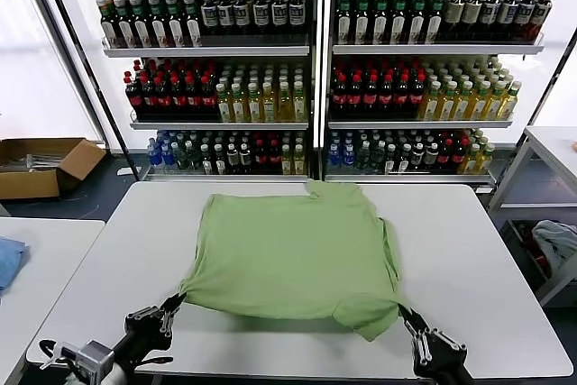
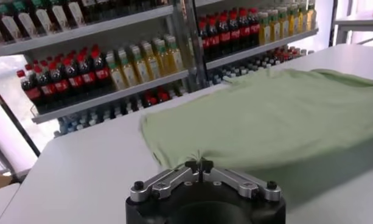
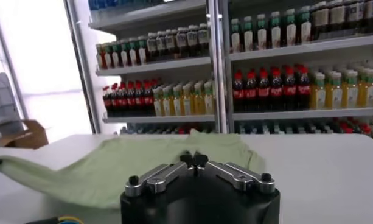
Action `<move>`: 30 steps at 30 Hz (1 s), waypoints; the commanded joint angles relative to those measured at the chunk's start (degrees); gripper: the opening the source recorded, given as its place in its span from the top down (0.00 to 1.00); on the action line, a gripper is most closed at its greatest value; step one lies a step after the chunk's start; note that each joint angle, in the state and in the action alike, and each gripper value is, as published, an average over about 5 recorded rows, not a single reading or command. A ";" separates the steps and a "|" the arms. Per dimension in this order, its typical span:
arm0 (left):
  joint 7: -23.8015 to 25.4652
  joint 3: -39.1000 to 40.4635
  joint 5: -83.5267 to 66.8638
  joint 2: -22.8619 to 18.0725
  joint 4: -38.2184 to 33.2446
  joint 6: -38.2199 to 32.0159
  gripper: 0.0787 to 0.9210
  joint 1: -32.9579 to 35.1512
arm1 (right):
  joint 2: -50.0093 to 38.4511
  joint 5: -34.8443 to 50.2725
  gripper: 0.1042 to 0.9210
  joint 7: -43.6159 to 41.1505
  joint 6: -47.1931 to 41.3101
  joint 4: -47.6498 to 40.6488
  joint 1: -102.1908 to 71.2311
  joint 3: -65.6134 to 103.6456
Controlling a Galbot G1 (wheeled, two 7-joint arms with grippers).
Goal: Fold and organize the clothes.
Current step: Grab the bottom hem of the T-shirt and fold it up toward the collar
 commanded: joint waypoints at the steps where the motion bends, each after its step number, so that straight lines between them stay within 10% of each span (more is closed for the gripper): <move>1: 0.03 3.82 -1.14 -0.97 7.49 0.58 0.97 -13.92 | -2.06 6.28 1.00 3.43 -3.43 -4.76 11.94 -1.33; 18: 2.26 12.72 -1.40 -2.44 30.83 -0.63 0.97 -33.16 | -7.97 5.56 0.97 6.77 -8.70 -30.28 43.92 -21.64; 30: 0.75 10.03 -0.48 -3.21 30.47 -0.34 0.66 -30.24 | -6.50 -0.67 0.56 7.00 -12.29 -33.30 47.14 -25.55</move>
